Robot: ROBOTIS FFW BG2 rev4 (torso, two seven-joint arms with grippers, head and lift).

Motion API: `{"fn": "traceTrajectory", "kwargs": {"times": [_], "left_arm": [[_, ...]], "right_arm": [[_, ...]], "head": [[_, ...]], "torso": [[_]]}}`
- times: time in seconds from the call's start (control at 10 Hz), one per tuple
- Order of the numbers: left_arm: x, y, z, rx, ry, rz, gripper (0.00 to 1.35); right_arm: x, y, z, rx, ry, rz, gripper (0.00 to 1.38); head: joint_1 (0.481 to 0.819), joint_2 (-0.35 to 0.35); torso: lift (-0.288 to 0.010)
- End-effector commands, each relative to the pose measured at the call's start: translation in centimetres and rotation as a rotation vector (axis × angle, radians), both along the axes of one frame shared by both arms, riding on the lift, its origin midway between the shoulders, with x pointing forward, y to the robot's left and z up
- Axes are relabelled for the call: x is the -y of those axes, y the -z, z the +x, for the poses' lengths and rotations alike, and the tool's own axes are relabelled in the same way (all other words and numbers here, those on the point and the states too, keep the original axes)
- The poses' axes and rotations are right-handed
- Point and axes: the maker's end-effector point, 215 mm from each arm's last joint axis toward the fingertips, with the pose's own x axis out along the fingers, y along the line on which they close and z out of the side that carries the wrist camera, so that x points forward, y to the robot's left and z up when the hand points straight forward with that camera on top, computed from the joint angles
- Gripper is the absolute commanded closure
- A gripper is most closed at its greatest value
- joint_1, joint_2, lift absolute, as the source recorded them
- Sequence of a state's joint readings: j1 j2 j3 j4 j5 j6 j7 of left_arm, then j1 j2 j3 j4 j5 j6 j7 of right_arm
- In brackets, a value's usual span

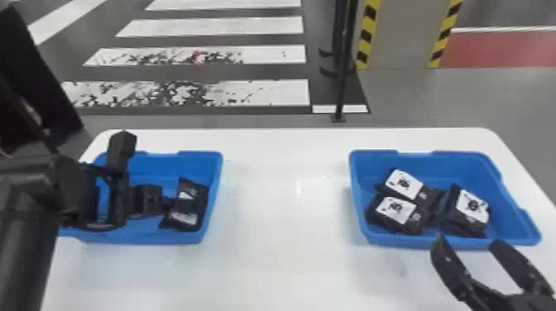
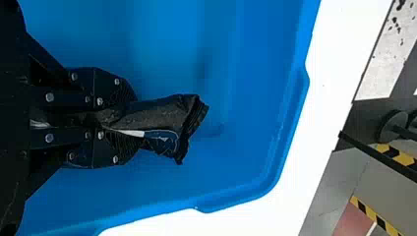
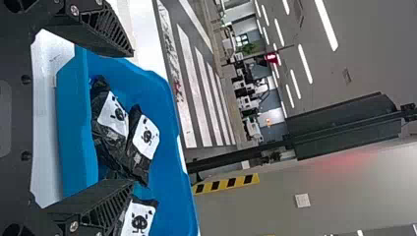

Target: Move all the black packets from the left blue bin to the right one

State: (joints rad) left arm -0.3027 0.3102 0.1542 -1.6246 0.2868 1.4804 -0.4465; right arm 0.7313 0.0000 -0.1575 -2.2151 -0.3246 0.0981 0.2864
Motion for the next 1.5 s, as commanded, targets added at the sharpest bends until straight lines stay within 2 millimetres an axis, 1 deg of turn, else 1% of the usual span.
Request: {"fn": "traceTrajectory", "kwargs": {"times": [0.0, 0.1, 0.2, 0.3, 0.4, 0.5, 0.6, 0.7, 0.9, 1.0, 1.1, 1.3, 1.4], "left_arm": [[-1.0, -2.8, -0.2, 0.072, 0.001, 0.031, 1.2], [-1.6, -4.9, -0.9, 0.127, -0.003, 0.044, 1.2], [-1.3, -6.9, -1.5, 0.184, 0.005, 0.035, 1.2], [-0.6, -8.6, -2.3, 0.235, 0.026, 0.029, 1.2], [1.4, -10.5, -2.6, 0.304, 0.076, -0.008, 1.2], [4.7, -12.1, -2.8, 0.368, 0.146, -0.078, 1.2], [8.3, -13.4, -3.3, 0.411, 0.22, -0.146, 1.2], [11.0, -14.0, -4.0, 0.43, 0.281, -0.204, 1.2], [16.0, -13.8, -5.9, 0.411, 0.384, -0.281, 1.2], [18.3, -14.1, -6.7, 0.407, 0.432, -0.315, 1.2], [20.4, -14.4, -7.4, 0.406, 0.48, -0.339, 1.2], [24.0, -14.7, -9.1, 0.396, 0.56, -0.383, 1.2], [25.4, -14.9, -10.0, 0.389, 0.592, -0.408, 1.2]], "right_arm": [[-0.1, -0.2, 0.0, 0.003, -0.001, 0.003, 0.11], [-0.1, -0.5, 0.1, 0.011, -0.003, 0.003, 0.11], [-0.5, -0.8, 0.2, 0.015, -0.013, 0.01, 0.11], [-1.6, -1.2, 0.4, 0.023, -0.034, 0.035, 0.11], [-2.8, -1.9, 0.6, 0.037, -0.059, 0.065, 0.11], [-4.0, -3.1, 1.0, 0.064, -0.085, 0.099, 0.12], [-5.0, -4.4, 1.3, 0.093, -0.109, 0.133, 0.12], [-6.3, -5.6, 1.8, 0.117, -0.139, 0.164, 0.12], [-8.3, -7.5, 2.8, 0.162, -0.191, 0.208, 0.12], [-9.3, -8.2, 3.1, 0.178, -0.218, 0.223, 0.12], [-10.7, -8.8, 3.2, 0.184, -0.253, 0.246, 0.12], [-12.8, -8.9, 3.6, 0.181, -0.308, 0.273, 0.12], [-13.2, -9.0, 3.8, 0.185, -0.321, 0.277, 0.12]], "head": [[0.695, 0.062], [0.695, 0.07], [0.695, 0.08], [0.695, 0.086], [0.695, 0.089], [0.695, 0.091], [0.695, 0.073], [0.695, 0.043], [0.695, -0.001], [0.695, -0.024], [0.695, -0.042], [0.695, -0.064], [0.695, -0.076]], "torso": [[-0.185], [-0.185], [-0.185], [-0.185], [-0.185], [-0.185], [-0.185], [-0.185], [-0.185], [-0.185], [-0.185], [-0.185], [-0.185]]}}
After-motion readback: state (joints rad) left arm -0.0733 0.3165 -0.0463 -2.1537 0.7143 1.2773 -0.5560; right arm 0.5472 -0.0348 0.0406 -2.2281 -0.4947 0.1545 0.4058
